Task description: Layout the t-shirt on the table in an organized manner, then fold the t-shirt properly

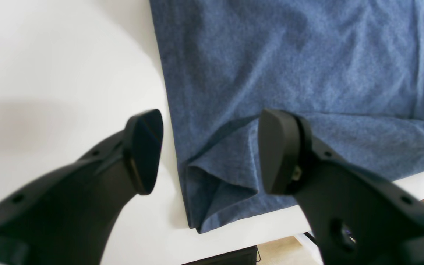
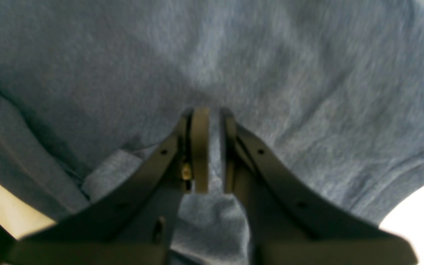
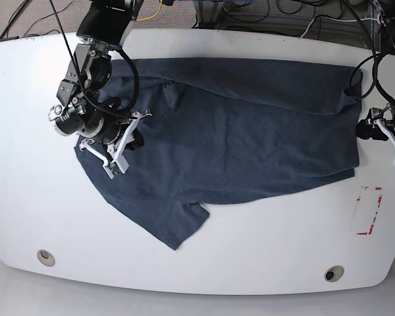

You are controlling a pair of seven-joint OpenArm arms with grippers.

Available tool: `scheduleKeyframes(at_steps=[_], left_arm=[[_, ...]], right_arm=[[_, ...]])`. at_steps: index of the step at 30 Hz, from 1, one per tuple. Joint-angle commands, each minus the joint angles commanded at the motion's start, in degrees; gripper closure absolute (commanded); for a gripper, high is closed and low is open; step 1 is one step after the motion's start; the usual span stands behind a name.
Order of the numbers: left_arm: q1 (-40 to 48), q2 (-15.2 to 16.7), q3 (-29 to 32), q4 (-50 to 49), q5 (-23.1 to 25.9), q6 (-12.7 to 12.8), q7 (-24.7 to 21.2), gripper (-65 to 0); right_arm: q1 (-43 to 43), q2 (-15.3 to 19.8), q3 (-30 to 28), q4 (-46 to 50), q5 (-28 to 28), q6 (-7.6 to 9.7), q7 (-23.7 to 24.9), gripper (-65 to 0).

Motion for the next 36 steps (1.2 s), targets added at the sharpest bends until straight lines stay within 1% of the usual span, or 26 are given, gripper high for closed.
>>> scheduleKeyframes(at_steps=[1, 3, 5, 6, 7, 9, 11, 18, 21, 27, 29, 31, 33, 34, 35, 36], left_arm=[[0.0, 0.0, 0.0, 0.0, 0.1, 0.0, 0.0, -38.6], [0.0, 0.0, 0.0, 0.0, 0.1, 0.0, 0.0, -38.6], [0.0, 0.0, 0.0, -0.1, 0.1, 0.0, 0.0, -38.6], [0.0, 0.0, 0.0, -0.1, 0.1, 0.0, 0.0, -38.6], [0.0, 0.0, 0.0, -0.2, 0.1, 0.0, 0.0, -38.6], [0.1, 0.1, 0.0, -0.2, 0.1, 0.0, 0.0, -38.6], [0.1, 0.2, 0.0, -0.2, 0.1, 0.0, 0.0, -38.6], [0.4, 0.3, 0.0, -0.2, 0.1, 0.0, 0.0, -38.6], [0.4, 0.3, 0.0, -0.2, 0.1, 0.0, 0.0, -38.6], [0.4, 0.3, 0.0, -0.2, 0.1, 0.0, 0.0, -38.6], [0.4, 0.3, 0.0, -0.2, 0.1, 0.0, 0.0, -38.6], [0.4, 0.3, 0.0, -0.2, 0.1, 0.0, 0.0, -38.6], [0.4, 0.3, 0.0, -0.2, 0.1, 0.0, 0.0, -38.6], [0.4, 0.3, 0.0, -0.2, 0.1, 0.0, 0.0, -38.6], [0.4, 0.3, 0.0, -0.2, 0.1, 0.0, 0.0, -38.6], [0.4, 0.3, 0.0, -0.2, 0.1, 0.0, 0.0, -38.6]], right_arm=[[-0.6, 0.0, 0.0, 0.0, 0.0, 0.00, 0.0, -20.5], [-2.4, 0.0, 0.0, 0.0, 0.0, 0.00, 0.0, -35.4], [-3.7, 0.0, 0.0, 0.0, 0.0, 0.00, 0.0, -47.2], [-4.6, 0.0, 0.1, 0.0, -0.3, 0.00, 0.0, -55.0], [-5.1, 0.0, 0.1, -0.1, -0.4, 0.00, 0.0, -58.0], [-6.1, -0.1, 0.2, -0.2, -0.4, 0.00, 0.4, -58.8], [-6.5, -0.2, 0.2, -0.6, -0.5, 0.00, 0.5, -57.2], [-6.8, -0.2, 0.2, -6.9, -0.1, 0.00, 3.3, -43.8], [-6.6, -0.2, 0.2, -9.2, 0.0, 0.00, 4.4, -40.7], [-6.6, -0.4, 0.1, -9.7, 0.0, 0.00, 4.7, -40.0], [-6.6, -0.4, 0.1, -9.7, 0.0, 0.00, 4.7, -37.6], [-6.6, -0.4, 0.1, -9.7, 0.0, 0.00, 4.7, -30.0], [-6.5, -0.4, 0.1, -9.7, 0.0, 0.00, 4.7, -20.3], [-6.5, -0.4, 0.1, -9.7, 0.0, 0.00, 4.7, -14.9], [-6.4, -0.4, 0.1, -9.7, 0.0, 0.00, 4.7, -7.6], [-6.4, -0.4, 0.0, -9.7, 0.0, 0.00, 4.7, -5.4]])
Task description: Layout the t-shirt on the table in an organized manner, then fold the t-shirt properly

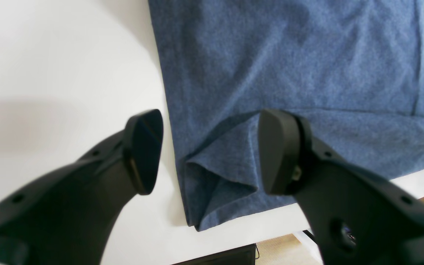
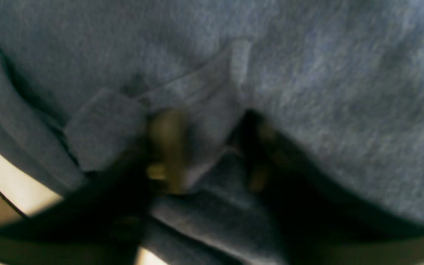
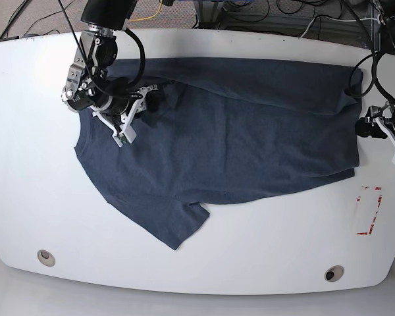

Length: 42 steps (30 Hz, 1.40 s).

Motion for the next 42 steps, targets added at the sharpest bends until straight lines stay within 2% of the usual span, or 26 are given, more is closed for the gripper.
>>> scheduleKeyframes(at_steps=[1, 2, 13, 33, 39, 42], left_arm=[[0.0, 0.0, 0.0, 0.0, 0.0, 0.0, 0.0, -38.6], [0.0, 0.0, 0.0, 0.0, 0.0, 0.0, 0.0, -38.6], [0.0, 0.0, 0.0, -0.1, 0.0, 0.0, 0.0, -38.6], [1.2, 0.0, 0.0, -0.1, 0.0, 0.0, 0.0, -38.6], [1.2, 0.0, 0.0, -0.1, 0.0, 0.0, 0.0, -38.6], [1.2, 0.0, 0.0, -0.1, 0.0, 0.0, 0.0, -38.6]], right_arm=[[0.0, 0.0, -0.2, 0.0, 0.0, 0.00, 0.0, -1.7], [0.0, 0.0, -0.9, 0.0, 0.0, 0.00, 0.0, -1.0], [-0.1, -0.1, -5.3, 7.6, 0.0, 0.00, -0.4, 0.0], [6.9, 0.4, -6.1, 7.4, -0.6, 0.00, -0.1, 0.0], [8.4, 0.4, -5.2, 3.1, -0.6, 0.00, 0.2, -0.8], [8.6, 0.4, -3.8, 1.7, -0.6, 0.00, 0.5, -5.2]])
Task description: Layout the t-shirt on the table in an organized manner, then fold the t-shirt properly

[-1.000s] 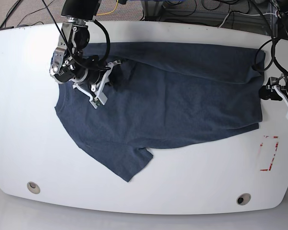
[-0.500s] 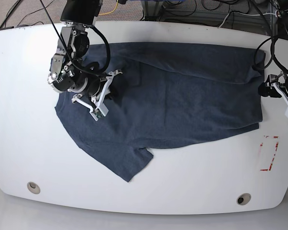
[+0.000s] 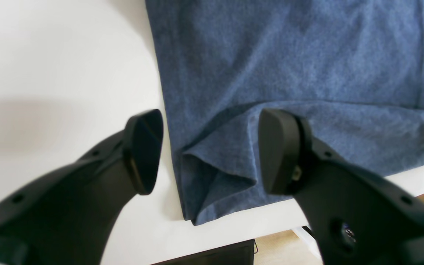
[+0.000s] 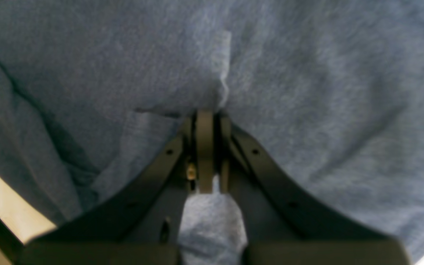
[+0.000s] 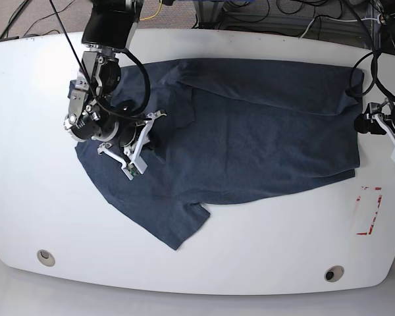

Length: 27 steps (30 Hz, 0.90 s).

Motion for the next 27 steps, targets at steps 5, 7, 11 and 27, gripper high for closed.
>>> scheduleKeyframes(at_steps=[5, 7, 11, 27], left_arm=[[0.0, 0.0, 0.0, 0.0, 0.0, 0.0, 0.0, -38.6], [0.0, 0.0, 0.0, 0.0, 0.0, 0.0, 0.0, -38.6], [0.4, 0.0, 0.0, 0.0, 0.0, 0.0, 0.0, -38.6], [5.0, 2.3, -9.8, 0.4, -0.1, -13.9, -3.1, -38.6]], right_arm=[[0.0, 0.0, 2.0, -0.2, 0.0, 0.00, 0.5, -35.0], [0.0, 0.2, 4.0, 0.9, 0.0, 0.00, 0.4, -50.7], [-2.3, 2.5, 7.4, 5.3, 0.4, 0.00, 0.3, -65.0], [-13.2, 11.0, 21.9, 5.8, -0.1, 0.00, 2.5, -55.8]])
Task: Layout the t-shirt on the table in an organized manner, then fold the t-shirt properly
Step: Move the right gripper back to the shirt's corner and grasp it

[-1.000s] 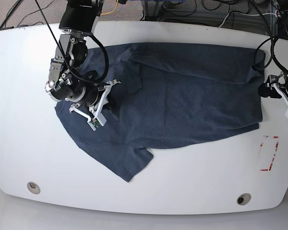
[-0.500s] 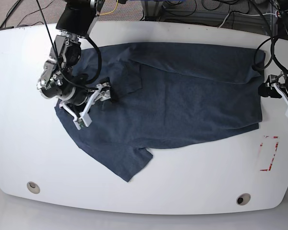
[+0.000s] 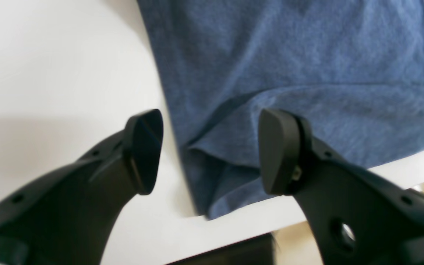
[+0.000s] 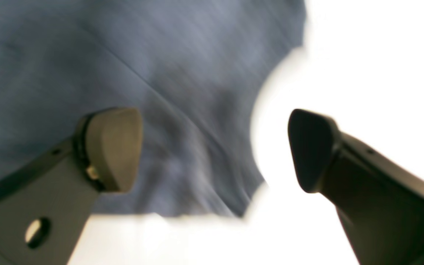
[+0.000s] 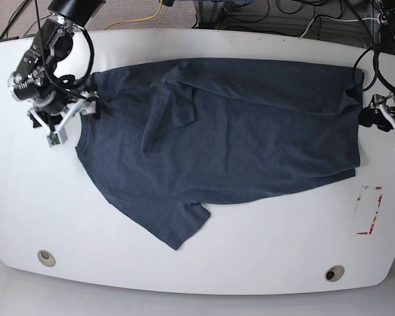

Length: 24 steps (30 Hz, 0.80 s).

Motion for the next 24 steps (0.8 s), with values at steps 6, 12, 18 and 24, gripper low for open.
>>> scheduleKeyframes(at_steps=[6, 12, 18, 24], left_arm=[[1.3, 0.4, -3.7, 0.0, 0.0, -2.3, -1.0, -38.6], [1.3, 0.4, -3.7, 0.1, 0.0, -2.3, -1.1, -38.6], [1.3, 0.4, -3.8, 0.1, -0.1, -2.3, -1.1, -38.6], [1.3, 0.4, -3.8, 0.1, -0.1, -2.3, -1.1, -38.6]], right_arm=[[-3.0, 1.8, 2.1, -5.9, 0.2, 0.00, 2.7, -55.6], [-3.9, 1.3, 1.9, -8.6, 0.5, 0.00, 4.0, -55.8], [-4.0, -0.7, -0.4, -8.9, 0.3, 0.00, 4.0, -55.5], [-4.0, -1.8, -2.0, -8.9, 0.4, 0.00, 4.0, -48.8]])
